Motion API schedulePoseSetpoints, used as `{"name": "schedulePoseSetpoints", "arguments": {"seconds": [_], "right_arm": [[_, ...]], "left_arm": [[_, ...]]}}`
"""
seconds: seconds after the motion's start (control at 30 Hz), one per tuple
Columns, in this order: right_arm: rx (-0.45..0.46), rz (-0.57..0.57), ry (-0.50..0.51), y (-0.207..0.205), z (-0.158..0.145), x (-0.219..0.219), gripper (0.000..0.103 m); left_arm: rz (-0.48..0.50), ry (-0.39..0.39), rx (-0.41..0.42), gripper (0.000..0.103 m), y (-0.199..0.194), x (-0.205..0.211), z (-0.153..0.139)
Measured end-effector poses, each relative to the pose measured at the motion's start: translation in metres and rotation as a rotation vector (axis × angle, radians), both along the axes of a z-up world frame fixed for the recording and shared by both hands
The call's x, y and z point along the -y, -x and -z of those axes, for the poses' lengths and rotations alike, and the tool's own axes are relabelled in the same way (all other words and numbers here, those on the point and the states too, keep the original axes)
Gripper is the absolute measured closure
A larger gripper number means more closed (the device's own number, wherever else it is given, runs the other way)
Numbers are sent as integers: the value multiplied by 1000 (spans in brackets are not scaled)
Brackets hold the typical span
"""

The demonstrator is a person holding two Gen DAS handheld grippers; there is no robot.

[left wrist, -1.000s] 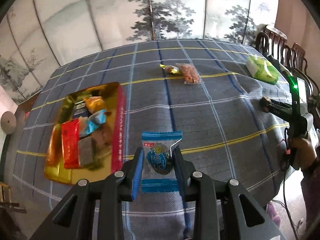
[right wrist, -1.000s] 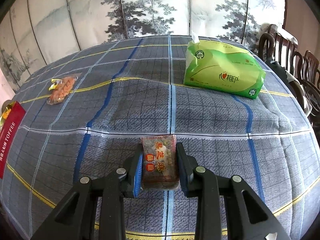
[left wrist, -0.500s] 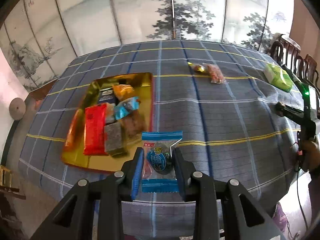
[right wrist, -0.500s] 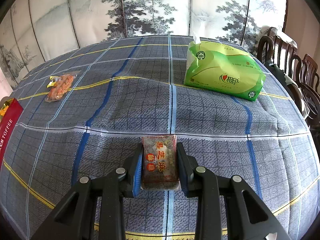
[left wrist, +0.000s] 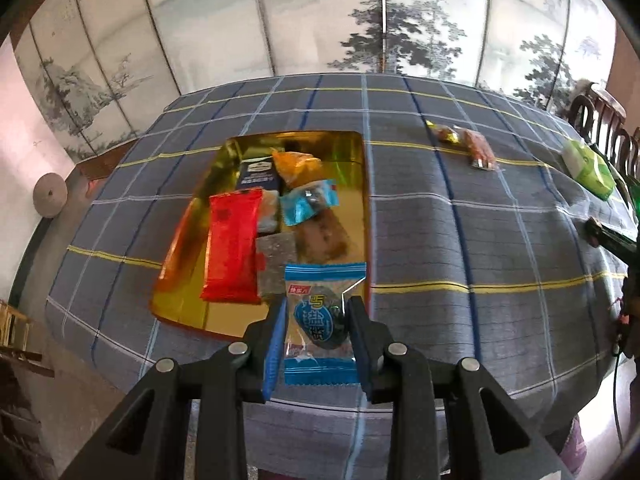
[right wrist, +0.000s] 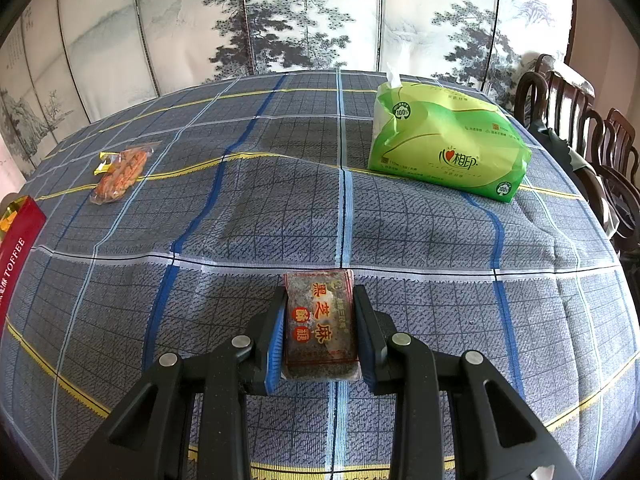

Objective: Organize snacks
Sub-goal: 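Carry the blue-and-white packet into the gold tin and open the left tool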

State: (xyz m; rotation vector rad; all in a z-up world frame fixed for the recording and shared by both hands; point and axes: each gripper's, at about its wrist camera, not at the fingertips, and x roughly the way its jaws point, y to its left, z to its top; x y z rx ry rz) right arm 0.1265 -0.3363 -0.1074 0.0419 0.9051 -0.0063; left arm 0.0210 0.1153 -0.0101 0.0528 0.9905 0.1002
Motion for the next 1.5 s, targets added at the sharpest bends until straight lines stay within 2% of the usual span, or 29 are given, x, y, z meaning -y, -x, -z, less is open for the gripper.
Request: {"name": "schedulePoseSetpoints", "arguments": {"seconds": [0.1, 0.3, 0.5, 0.9, 1.07, 1.27, 1.47, 1.5], "right_arm": [[0, 0, -1, 0, 0, 0, 73], [0, 0, 0, 0, 0, 0, 73], [0, 0, 2, 0, 0, 0, 73], [0, 0, 0, 0, 0, 0, 73], [0, -3, 3, 0, 0, 0, 71], [0, -3, 2, 0, 0, -1, 71], [0, -3, 2, 0, 0, -1, 69], [0, -3, 2, 0, 0, -2, 69]], "left_arm": [[-21, -4, 3, 71, -4, -15, -2], [-94, 36, -10, 71, -16, -53, -5], [-119, 47, -25, 71, -23, -67, -1], [0, 98, -62, 71, -48, -42, 20], [37, 90, -73, 71, -53, -29, 26], [49, 70, -77, 71, -58, -22, 31], [44, 90, -90, 71, -60, -25, 33], [40, 91, -89, 68, -59, -26, 33]]}}
